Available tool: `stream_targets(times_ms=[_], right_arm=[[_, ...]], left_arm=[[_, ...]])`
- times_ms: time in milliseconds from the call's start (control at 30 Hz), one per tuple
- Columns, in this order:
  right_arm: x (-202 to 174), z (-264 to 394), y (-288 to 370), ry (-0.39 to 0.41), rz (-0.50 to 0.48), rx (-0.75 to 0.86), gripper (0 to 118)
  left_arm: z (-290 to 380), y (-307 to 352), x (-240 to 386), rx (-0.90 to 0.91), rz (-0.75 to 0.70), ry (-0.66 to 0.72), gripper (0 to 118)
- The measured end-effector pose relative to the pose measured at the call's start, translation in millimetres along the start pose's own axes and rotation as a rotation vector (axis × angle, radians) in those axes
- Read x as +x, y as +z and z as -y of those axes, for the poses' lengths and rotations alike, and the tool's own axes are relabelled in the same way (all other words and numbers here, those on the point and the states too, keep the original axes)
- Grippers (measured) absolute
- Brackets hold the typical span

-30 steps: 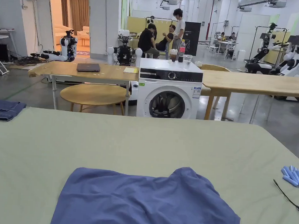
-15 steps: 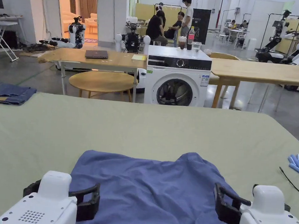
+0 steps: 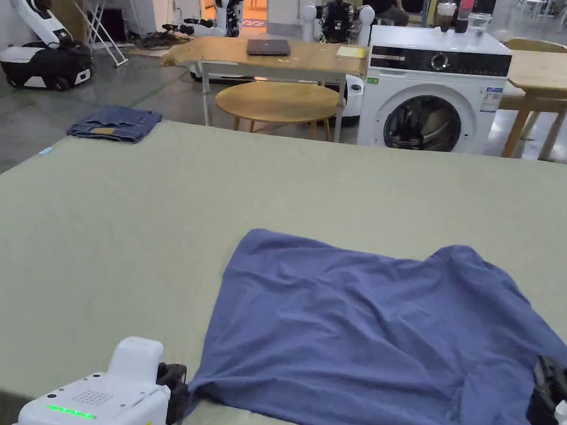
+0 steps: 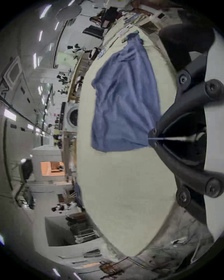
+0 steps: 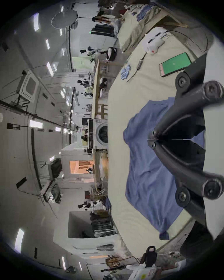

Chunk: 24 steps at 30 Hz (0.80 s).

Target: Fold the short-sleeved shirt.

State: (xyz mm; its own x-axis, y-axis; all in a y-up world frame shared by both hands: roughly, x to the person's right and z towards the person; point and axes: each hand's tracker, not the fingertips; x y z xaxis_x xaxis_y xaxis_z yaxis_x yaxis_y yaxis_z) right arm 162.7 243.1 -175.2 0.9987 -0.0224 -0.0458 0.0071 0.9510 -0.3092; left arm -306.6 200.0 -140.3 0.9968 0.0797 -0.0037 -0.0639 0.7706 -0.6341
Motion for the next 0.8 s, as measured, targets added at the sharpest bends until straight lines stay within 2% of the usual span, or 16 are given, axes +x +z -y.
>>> stream_targets(times_ms=[33, 67, 100, 133, 300, 333, 367, 400, 467, 567, 600, 633, 667, 700, 733, 800], right_arm=[[2.2, 6.4, -1.7, -0.001, 0.005, -0.017, 0], [4.3, 10.1, -3.6, 0.000, 0.012, -0.036, 0], [6.6, 12.9, -5.0, -0.005, 0.015, -0.052, 0], [9.1, 15.7, -6.5, -0.013, 0.020, -0.069, 0], [22.6, 27.2, -10.5, -0.029, 0.050, -0.128, 0], [26.2, 28.1, -10.5, -0.025, 0.057, -0.138, 0], [30.3, 28.3, -10.3, -0.018, 0.068, -0.149, 0], [35.3, 28.1, -10.0, -0.014, 0.078, -0.161, 0], [48.3, 29.6, -9.0, -0.017, 0.099, -0.185, 0], [69.7, 31.1, -4.8, -0.018, 0.146, -0.223, 0], [76.4, 31.9, -3.9, -0.018, 0.153, -0.238, 3], [86.6, 33.1, -1.9, -0.031, 0.141, -0.249, 24], [96.3, 35.0, -1.0, -0.072, 0.086, -0.282, 62], [103.7, 37.5, -0.9, -0.100, 0.054, -0.322, 114], [109.4, 41.3, -3.4, -0.102, 0.052, -0.375, 118], [113.9, 45.6, -3.4, -0.052, 0.049, -0.368, 118]], left_arm=[[5.6, -2.0, -5.5, -0.026, 0.004, -0.003, 23], [11.1, -6.6, -8.5, -0.063, 0.013, -0.013, 49], [16.5, -14.1, -7.9, -0.108, 0.022, -0.033, 103], [21.4, -18.4, -6.5, -0.111, 0.029, -0.061, 118], [21.4, -54.3, -2.7, -0.123, 0.011, -0.068, 118], [19.2, -61.8, -2.8, -0.128, 0.015, -0.061, 116], [16.6, -68.6, -2.6, -0.131, 0.022, -0.053, 110], [13.1, -71.5, -1.5, -0.129, 0.033, -0.046, 81], [7.8, -77.7, 2.6, -0.129, 0.031, -0.042, 0], [4.3, -79.0, 4.1, -0.153, 0.031, -0.041, 0], [3.9, -75.3, 5.6, -0.147, 0.028, -0.036, 0], [4.6, -73.2, 5.3, -0.136, 0.020, -0.035, 0], [3.7, -70.1, 6.1, -0.134, 0.020, -0.038, 0], [2.7, -67.5, 7.0, -0.133, 0.022, -0.038, 0], [1.6, -64.9, 8.1, -0.131, 0.028, -0.035, 0], [0.3, -59.1, 14.3, -0.131, 0.037, -0.032, 0]])
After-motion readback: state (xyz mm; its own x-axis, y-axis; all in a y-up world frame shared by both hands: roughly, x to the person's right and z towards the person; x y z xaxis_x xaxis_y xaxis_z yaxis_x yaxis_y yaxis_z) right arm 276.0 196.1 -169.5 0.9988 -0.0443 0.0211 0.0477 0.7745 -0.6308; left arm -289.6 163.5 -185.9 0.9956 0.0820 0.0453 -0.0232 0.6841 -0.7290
